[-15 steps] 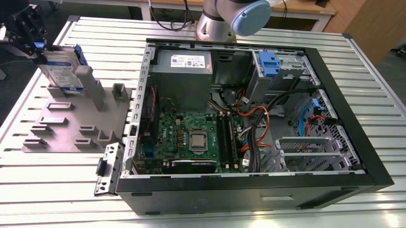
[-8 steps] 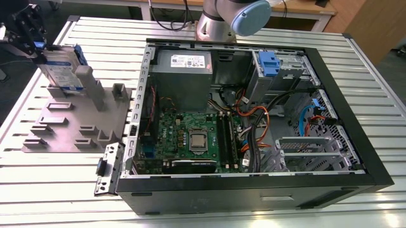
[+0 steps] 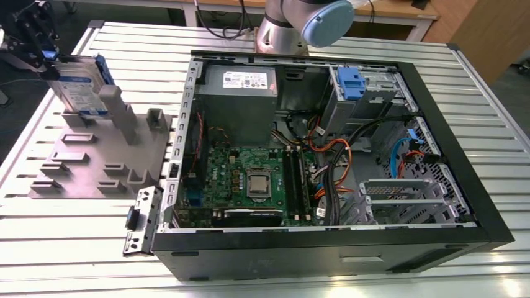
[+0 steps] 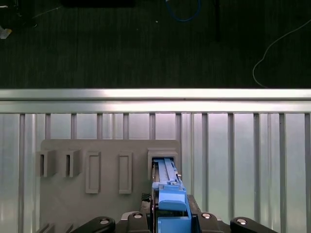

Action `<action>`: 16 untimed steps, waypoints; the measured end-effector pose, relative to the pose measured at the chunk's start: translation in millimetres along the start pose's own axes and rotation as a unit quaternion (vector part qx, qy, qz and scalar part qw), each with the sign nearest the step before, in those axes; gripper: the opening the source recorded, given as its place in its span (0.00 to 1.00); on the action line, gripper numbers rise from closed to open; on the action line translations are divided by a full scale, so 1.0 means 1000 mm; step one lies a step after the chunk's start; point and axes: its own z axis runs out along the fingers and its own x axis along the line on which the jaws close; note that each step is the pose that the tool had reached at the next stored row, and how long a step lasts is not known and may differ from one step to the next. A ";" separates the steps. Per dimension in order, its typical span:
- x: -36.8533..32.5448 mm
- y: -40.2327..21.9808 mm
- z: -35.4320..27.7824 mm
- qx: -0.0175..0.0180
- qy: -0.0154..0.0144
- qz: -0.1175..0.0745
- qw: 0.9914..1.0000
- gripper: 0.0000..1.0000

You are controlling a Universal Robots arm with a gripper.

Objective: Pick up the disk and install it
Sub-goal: 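Pick up the disk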

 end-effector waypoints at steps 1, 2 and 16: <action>0.0000 0.0000 -0.0010 0.000 0.000 0.000 1.000 0.36; 0.0000 0.0000 -0.0020 0.000 0.000 0.000 1.000 0.36; -0.0003 0.0000 -0.0197 0.000 0.000 0.000 1.000 0.36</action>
